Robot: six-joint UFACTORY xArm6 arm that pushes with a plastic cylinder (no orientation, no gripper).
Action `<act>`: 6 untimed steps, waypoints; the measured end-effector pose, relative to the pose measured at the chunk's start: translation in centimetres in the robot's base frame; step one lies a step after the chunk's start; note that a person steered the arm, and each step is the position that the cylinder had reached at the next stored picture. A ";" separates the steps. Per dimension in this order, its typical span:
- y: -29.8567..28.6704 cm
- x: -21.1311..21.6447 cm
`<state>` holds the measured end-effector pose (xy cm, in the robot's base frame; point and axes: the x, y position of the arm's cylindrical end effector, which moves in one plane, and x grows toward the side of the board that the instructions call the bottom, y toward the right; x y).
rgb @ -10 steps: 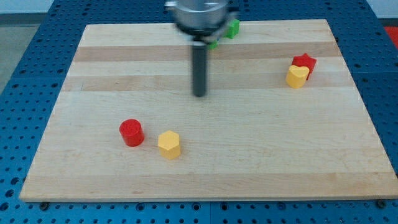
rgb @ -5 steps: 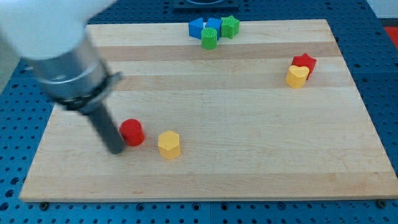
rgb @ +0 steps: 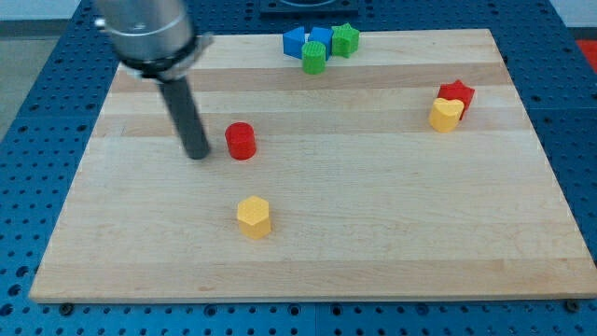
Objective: Push the red circle to the center
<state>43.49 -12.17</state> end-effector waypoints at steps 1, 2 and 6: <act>8.4 0.0; 15.4 -0.6; -1.2 -6.0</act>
